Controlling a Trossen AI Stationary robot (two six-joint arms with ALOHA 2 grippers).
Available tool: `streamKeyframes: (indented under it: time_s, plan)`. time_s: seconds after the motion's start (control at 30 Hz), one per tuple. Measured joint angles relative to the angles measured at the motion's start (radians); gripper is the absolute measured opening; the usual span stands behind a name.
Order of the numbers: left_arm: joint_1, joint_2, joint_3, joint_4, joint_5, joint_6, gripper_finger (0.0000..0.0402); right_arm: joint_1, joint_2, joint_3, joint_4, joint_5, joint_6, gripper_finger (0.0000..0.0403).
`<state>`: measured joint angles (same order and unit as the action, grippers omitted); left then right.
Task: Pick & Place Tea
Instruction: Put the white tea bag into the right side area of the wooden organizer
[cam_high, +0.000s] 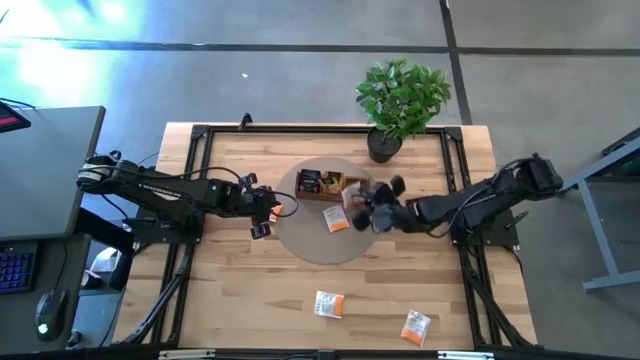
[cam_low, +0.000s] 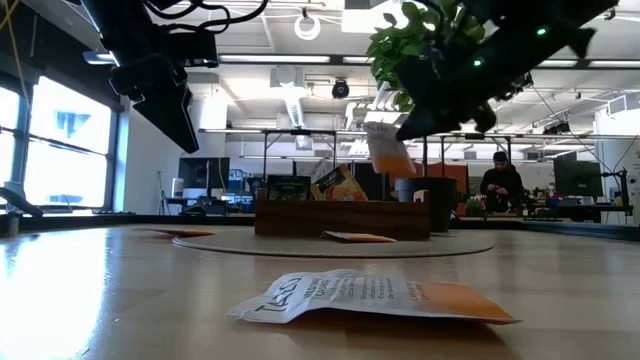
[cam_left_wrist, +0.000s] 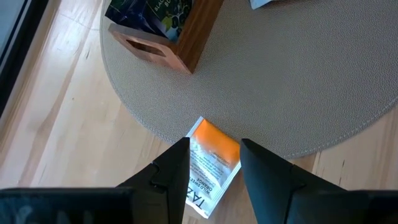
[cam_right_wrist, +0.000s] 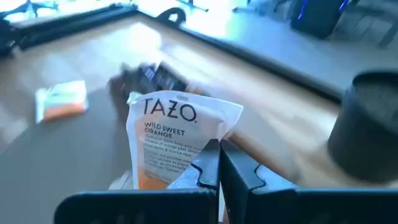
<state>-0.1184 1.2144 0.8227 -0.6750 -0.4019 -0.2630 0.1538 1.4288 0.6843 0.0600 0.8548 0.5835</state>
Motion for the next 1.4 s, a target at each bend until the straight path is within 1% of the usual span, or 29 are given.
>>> streamKeyframes:
  time_s: [0.1,0.27,0.33,0.43,0.5,0.7,0.93,0.97,1.1,1.23,1.4]
  plan:
    - [0.0,0.0,0.0,0.0,0.0,0.0,0.0138,-0.078,0.0,-0.012,0.055,-0.006,-0.047,0.0001]
    - [0.0,0.0,0.0,0.0,-0.001,0.0,0.0138,-0.185,0.0,-0.015,0.019,-0.033,-0.001,0.0001]
    - [0.0,0.0,0.0,0.0,-0.001,0.0,0.0138,-0.216,0.0,-0.015,0.02,-0.068,0.001,0.0001]
    - [0.0,0.0,0.0,0.0,-0.001,0.0,0.0138,-0.248,0.0,-0.015,0.02,-0.156,0.014,0.0001]
    - [0.0,0.0,0.0,0.0,-0.001,0.0,0.0138,-0.259,0.007,-0.014,0.024,-0.185,0.042,0.0001]
    - [0.0,0.0,0.0,-0.002,-0.001,0.0,0.0138,-0.261,0.093,-0.014,0.032,-0.193,0.04,0.0]
    - [0.0,0.0,0.0,-0.004,-0.001,0.0,0.0138,-0.261,0.123,-0.014,0.043,-0.122,0.035,0.0005]
    - [0.0,0.0,0.0,-0.004,-0.001,0.0,0.0138,-0.265,0.123,-0.014,0.043,-0.129,0.021,0.0009]
    - [0.0,0.0,0.0,-0.004,-0.001,0.0,0.0138,-0.278,0.123,-0.014,0.043,-0.222,-0.039,0.004]
    - [0.0,0.0,0.0,-0.004,-0.002,0.0,0.0138,-0.279,0.123,-0.013,0.051,-0.219,-0.051,0.0082]
    - [0.0,0.0,0.0,-0.003,-0.002,0.0,0.0138,-0.26,0.111,0.023,0.063,-0.262,-0.155,0.0116]
